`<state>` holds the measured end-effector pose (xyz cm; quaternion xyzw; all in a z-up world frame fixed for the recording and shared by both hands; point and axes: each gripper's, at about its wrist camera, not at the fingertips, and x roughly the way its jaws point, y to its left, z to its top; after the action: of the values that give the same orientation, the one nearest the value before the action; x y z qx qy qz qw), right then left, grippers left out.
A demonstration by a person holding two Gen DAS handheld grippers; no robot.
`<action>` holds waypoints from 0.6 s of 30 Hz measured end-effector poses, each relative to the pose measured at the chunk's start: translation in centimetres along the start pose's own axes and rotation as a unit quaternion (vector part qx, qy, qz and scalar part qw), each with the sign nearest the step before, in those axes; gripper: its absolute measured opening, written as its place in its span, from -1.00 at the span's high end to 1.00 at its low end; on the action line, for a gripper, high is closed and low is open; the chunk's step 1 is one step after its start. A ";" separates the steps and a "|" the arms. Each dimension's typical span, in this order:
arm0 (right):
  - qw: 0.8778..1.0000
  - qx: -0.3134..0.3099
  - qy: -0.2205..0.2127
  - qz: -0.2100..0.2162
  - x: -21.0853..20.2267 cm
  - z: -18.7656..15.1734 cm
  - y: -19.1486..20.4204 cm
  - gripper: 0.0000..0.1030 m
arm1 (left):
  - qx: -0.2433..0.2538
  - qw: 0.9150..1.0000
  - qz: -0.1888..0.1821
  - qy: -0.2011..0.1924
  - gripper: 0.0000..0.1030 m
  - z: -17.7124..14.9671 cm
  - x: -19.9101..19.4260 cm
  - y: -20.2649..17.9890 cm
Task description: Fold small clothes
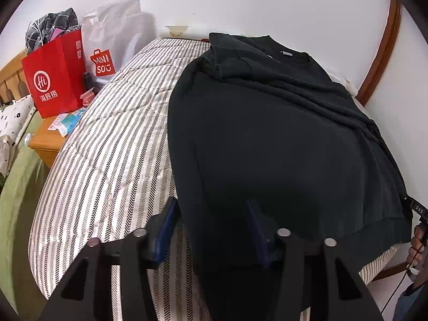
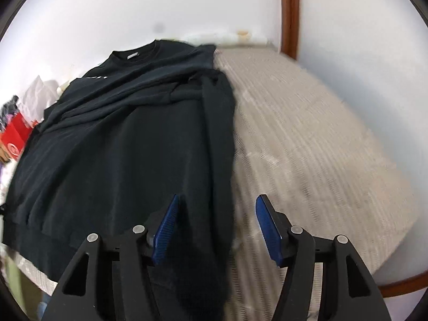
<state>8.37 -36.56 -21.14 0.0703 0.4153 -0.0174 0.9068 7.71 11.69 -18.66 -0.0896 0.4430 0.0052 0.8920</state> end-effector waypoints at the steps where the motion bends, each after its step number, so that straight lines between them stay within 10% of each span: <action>1: 1.000 0.003 0.002 0.007 0.3 -0.1 0.2 -0.06 | -0.002 1.000 0.001 0.000 0.29 0.0 0.0 0.1; 7: 0.999 -0.034 -0.019 -0.003 1.0 0.0 2.9 0.79 | -0.010 1.000 0.006 0.008 0.86 0.5 0.3 0.1; 18: 0.998 0.003 -0.051 0.039 -2.7 0.9 -1.0 0.87 | -0.006 0.998 -0.050 -0.041 0.88 1.0 -5.0 0.2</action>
<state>7.17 -37.78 -18.69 0.0887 0.3657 0.0135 0.9264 5.46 12.43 -14.16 -0.1169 0.4006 -0.0325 0.9082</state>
